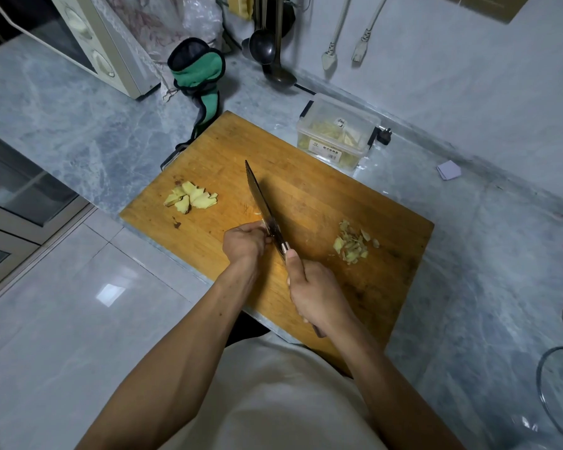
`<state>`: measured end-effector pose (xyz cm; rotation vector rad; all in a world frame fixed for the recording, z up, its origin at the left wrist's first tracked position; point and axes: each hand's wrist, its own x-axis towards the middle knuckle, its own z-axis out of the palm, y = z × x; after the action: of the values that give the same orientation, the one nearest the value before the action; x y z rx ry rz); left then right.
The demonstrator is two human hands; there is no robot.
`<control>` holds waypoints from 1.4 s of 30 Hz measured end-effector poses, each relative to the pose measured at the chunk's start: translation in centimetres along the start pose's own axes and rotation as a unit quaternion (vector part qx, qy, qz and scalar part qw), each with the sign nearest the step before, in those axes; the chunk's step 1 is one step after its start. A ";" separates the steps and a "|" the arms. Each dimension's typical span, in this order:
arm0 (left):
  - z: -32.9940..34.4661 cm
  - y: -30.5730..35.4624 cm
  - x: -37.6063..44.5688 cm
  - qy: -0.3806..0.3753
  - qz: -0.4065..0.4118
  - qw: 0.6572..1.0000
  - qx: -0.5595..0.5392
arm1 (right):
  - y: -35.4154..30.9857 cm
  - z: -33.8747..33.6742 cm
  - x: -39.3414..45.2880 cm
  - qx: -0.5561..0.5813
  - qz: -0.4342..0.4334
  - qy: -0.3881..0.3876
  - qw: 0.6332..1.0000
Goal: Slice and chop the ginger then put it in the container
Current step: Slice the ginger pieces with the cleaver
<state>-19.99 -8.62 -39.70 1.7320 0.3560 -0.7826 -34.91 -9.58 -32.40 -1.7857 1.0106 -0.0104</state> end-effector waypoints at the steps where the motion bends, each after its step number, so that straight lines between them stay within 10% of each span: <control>1: 0.0 0.0 0.0 0.000 0.000 1.000 -0.001 | 0.0 0.0 0.0 -0.002 0.001 0.001 1.000; 42: -0.3 0.2 -0.5 0.004 0.073 0.994 0.085 | 0.1 0.7 3.3 0.022 0.010 -0.012 1.000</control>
<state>-20.17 -8.36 -39.21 1.8978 0.1693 -0.7168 -32.54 -11.10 -34.25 -1.7319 1.0038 0.0009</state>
